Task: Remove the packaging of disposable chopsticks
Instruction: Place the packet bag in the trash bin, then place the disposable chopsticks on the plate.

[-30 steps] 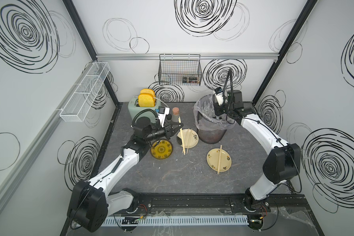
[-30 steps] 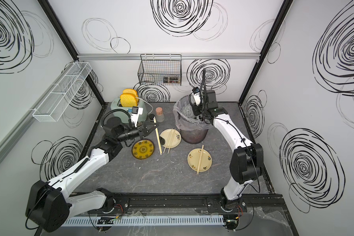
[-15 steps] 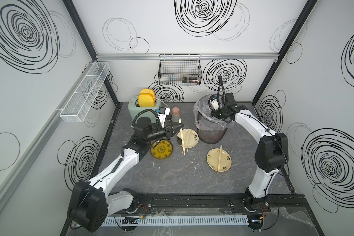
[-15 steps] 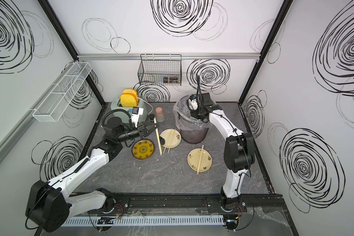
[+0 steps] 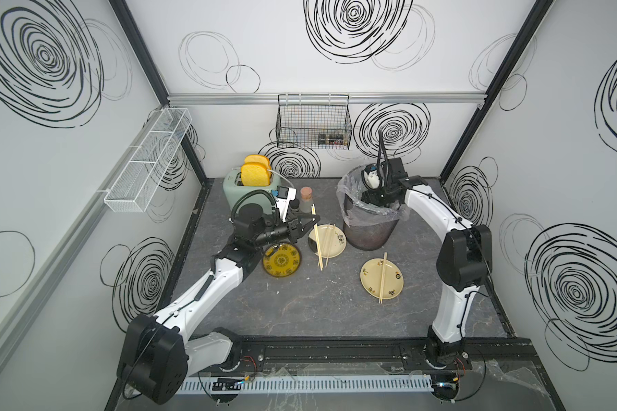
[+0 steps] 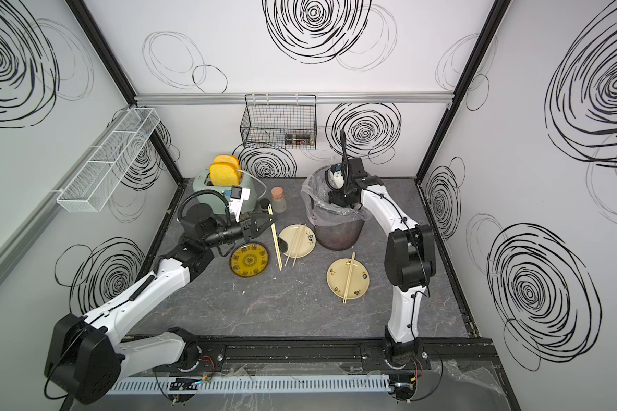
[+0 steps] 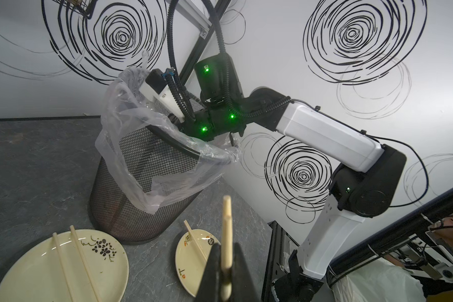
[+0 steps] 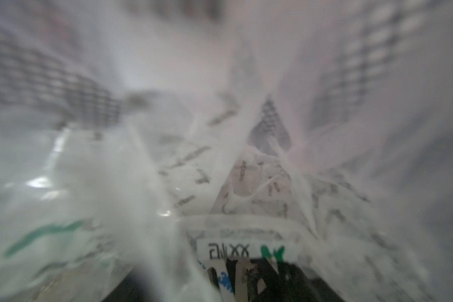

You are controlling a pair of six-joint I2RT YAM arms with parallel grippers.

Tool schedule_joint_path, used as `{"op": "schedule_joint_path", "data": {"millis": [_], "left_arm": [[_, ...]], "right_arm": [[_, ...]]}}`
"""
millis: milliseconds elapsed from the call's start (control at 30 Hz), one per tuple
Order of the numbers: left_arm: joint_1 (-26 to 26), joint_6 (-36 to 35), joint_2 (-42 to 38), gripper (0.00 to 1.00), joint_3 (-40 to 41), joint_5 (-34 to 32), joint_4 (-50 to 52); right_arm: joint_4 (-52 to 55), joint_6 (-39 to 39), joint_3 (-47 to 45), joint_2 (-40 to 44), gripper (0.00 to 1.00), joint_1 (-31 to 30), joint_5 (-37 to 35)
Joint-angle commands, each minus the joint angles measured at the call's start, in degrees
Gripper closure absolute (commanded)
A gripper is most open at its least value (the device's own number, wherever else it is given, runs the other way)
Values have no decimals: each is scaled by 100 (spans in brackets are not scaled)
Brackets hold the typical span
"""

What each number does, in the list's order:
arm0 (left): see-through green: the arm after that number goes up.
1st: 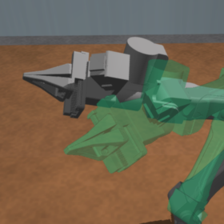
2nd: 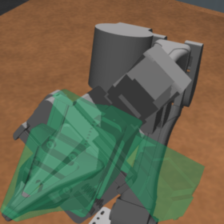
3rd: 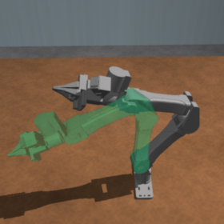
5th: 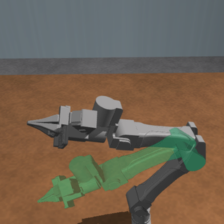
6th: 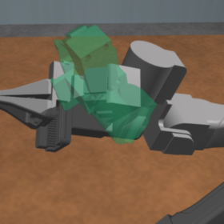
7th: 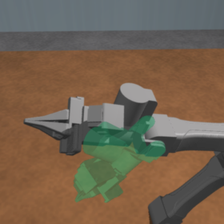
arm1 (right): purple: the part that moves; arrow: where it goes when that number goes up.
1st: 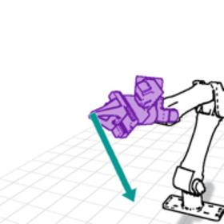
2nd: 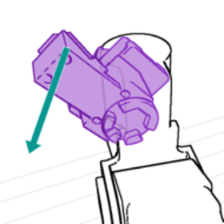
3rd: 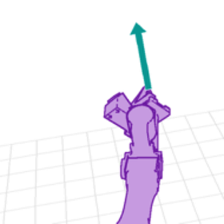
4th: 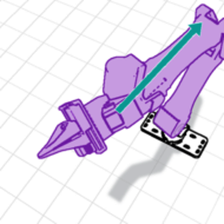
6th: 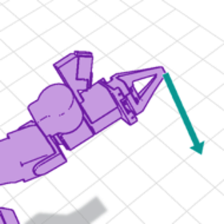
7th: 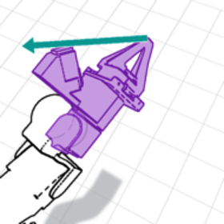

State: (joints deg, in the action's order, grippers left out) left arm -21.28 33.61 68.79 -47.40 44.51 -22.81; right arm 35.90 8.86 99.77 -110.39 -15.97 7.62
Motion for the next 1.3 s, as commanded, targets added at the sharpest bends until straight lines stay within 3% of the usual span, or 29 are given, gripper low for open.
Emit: {"op": "schedule_joint_path", "data": {"millis": [0,200,433,567,667,800,967,1033,1133,1267], "left_arm": [[-15,-73,-20,100,-50,-32,-138],[-25,-135,0,100,-55,-104,-67],[-18,-283,83,100,-101,-230,160],[-22,-564,121,100,-202,-433,538],[-19,-835,141,100,-291,-693,900],[-16,-1240,220,100,-453,-1160,1499],[243,-1319,158,100,-304,-1730,2301],[326,-1517,130,100,-321,-2354,2967],[337,-1866,260,100,-515,-3337,3919],[391,-2162,777,100,-867,-4021,4543]], "right_arm": [[-86,37,230,579,28,3,177],[-631,-142,-175,1551,20,15,213],[-1429,-425,-1075,2920,17,23,541],[-2520,-777,-2640,4204,17,-73,1307],[-3261,-1118,-3770,5084,17,-330,1408],[-4102,-1365,-5090,5788,19,-1249,1495],[-5277,-1510,-6547,6028,20,-2757,931],[-5792,-1448,-7022,5871,20,-3252,667],[-6110,-1255,-7283,5304,20,-3698,393],[-6055,-1223,-7225,4523,21,-3921,275]]}}
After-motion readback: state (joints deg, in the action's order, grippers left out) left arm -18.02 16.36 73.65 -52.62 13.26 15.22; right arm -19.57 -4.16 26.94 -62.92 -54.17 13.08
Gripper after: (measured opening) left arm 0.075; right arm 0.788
